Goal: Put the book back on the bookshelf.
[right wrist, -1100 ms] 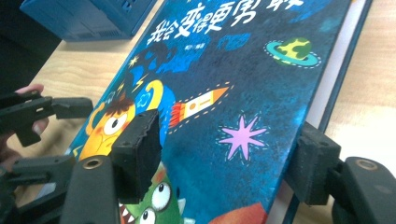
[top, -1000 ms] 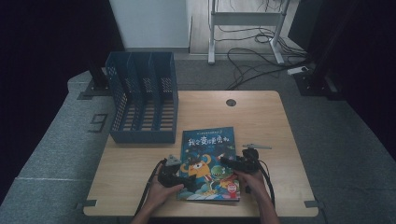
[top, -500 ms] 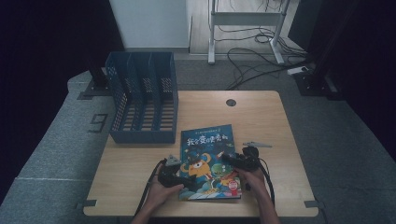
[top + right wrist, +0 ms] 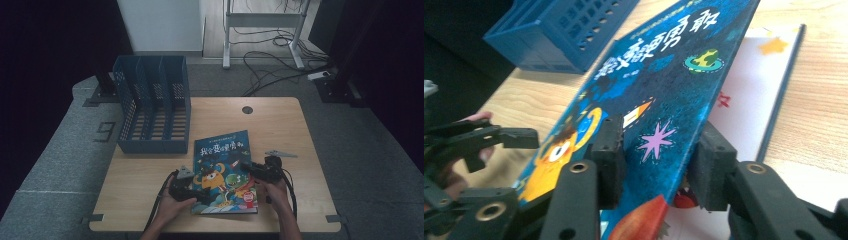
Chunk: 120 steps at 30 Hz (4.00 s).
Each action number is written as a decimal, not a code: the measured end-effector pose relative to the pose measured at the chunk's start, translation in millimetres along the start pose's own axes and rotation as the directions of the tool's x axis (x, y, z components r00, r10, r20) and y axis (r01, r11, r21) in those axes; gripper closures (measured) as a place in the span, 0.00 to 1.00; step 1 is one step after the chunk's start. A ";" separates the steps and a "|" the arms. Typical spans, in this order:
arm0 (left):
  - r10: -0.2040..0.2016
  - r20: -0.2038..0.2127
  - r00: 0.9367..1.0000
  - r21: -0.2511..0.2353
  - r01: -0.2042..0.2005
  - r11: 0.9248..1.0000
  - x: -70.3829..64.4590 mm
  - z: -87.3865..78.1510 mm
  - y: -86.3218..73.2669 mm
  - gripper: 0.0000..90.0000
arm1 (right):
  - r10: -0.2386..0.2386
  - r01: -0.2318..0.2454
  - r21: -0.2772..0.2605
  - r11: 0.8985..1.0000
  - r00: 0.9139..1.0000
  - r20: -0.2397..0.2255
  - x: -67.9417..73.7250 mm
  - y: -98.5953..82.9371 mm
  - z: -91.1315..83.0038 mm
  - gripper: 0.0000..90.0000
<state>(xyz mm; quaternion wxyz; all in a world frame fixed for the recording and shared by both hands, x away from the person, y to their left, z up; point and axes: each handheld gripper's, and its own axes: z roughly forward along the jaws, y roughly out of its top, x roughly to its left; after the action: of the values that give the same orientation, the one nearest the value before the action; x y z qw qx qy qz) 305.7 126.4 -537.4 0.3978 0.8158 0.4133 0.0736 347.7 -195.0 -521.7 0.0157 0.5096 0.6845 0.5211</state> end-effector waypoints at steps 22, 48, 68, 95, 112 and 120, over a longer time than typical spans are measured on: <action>-0.032 0.064 0.997 0.007 0.032 0.999 8.3 -5.1 1.3 0.15 | -0.061 0.060 -0.009 0.998 0.996 -0.059 20.3 7.5 -1.9 0.73; 0.095 0.073 0.993 0.069 -0.100 0.993 -16.1 -7.9 1.1 0.16 | -0.026 0.026 -0.036 0.999 1.000 -0.005 17.7 13.8 -18.1 0.78; 0.127 0.087 0.988 0.100 -0.135 0.986 -23.6 -8.3 -4.1 0.15 | 0.011 -0.009 -0.056 0.998 0.999 0.039 7.7 19.5 -26.7 0.78; 0.143 0.119 0.983 0.119 -0.157 0.980 -28.6 -3.2 -7.9 0.09 | -0.056 0.055 0.022 0.998 0.998 0.027 4.6 51.4 -17.6 0.78; 0.130 0.186 0.974 0.152 -0.159 0.975 -27.4 -3.0 -7.4 0.03 | -0.138 0.137 0.065 0.988 0.990 0.024 28.9 62.1 -10.8 0.79; 0.124 0.192 0.974 0.153 -0.154 0.976 -27.3 -2.2 -7.6 0.03 | -0.142 0.142 0.094 0.985 0.990 -0.008 23.8 67.2 -6.0 0.75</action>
<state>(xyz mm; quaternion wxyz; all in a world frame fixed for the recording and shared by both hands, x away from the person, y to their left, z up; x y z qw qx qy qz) 282.4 110.2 -535.6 0.3580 0.8765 0.3216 -0.0081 378.7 -186.4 -457.8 0.0281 0.4593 0.7429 0.4861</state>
